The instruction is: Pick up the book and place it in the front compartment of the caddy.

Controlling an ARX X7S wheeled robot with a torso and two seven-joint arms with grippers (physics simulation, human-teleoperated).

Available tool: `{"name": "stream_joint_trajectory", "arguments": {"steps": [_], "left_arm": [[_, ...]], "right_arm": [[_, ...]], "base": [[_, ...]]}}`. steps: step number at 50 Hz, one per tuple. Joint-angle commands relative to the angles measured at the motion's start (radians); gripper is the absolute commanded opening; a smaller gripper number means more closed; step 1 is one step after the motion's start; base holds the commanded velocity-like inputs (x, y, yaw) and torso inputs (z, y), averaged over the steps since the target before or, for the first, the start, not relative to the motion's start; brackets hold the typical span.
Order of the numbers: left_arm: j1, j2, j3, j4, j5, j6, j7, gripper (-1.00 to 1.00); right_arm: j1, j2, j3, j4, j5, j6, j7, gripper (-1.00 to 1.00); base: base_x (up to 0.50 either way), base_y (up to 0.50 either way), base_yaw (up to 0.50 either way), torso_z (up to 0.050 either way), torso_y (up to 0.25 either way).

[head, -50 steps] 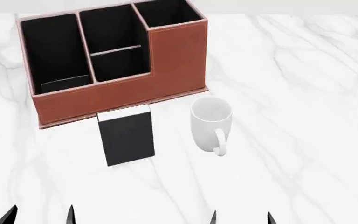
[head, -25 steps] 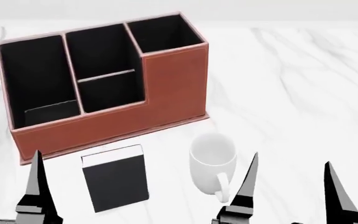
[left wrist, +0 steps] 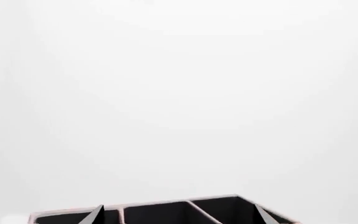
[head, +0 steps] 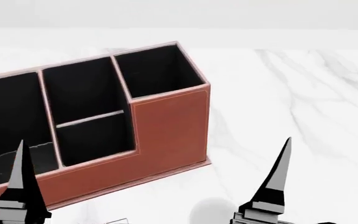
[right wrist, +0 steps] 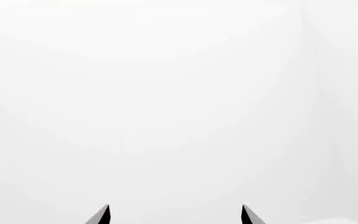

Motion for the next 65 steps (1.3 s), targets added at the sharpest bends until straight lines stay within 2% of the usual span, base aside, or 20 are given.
{"name": "stream_joint_trajectory", "arguments": {"steps": [1,24,26,35,65], "left_arm": [[0.002,-0.009,-0.001,0.009,-0.018,0.0,-0.01,1.0],[0.009,-0.028,0.013,0.016,-0.032,0.007,-0.023,1.0],[0.009,-0.03,0.014,0.016,-0.034,0.008,-0.024,1.0],[0.008,-0.037,0.022,0.017,-0.038,0.006,-0.028,1.0],[0.004,-0.054,0.027,0.012,-0.07,0.002,-0.046,1.0]], "right_arm": [[-0.005,0.012,0.005,-0.014,0.008,-0.015,0.013,1.0],[0.009,0.011,-0.005,0.018,-0.03,-0.03,0.066,1.0],[0.02,0.016,0.005,0.007,0.017,0.007,0.062,1.0],[-0.006,0.021,0.003,0.032,0.064,-0.056,0.025,1.0],[-0.012,0.041,-0.008,0.037,0.052,-0.094,0.044,1.0]], "base": [[0.5,0.0,0.0,0.0,0.0],[0.5,0.0,0.0,0.0,0.001],[0.5,0.0,0.0,0.0,0.0],[0.02,0.0,0.02,0.0,0.001],[0.0,0.0,0.5,0.0,0.0]]}}
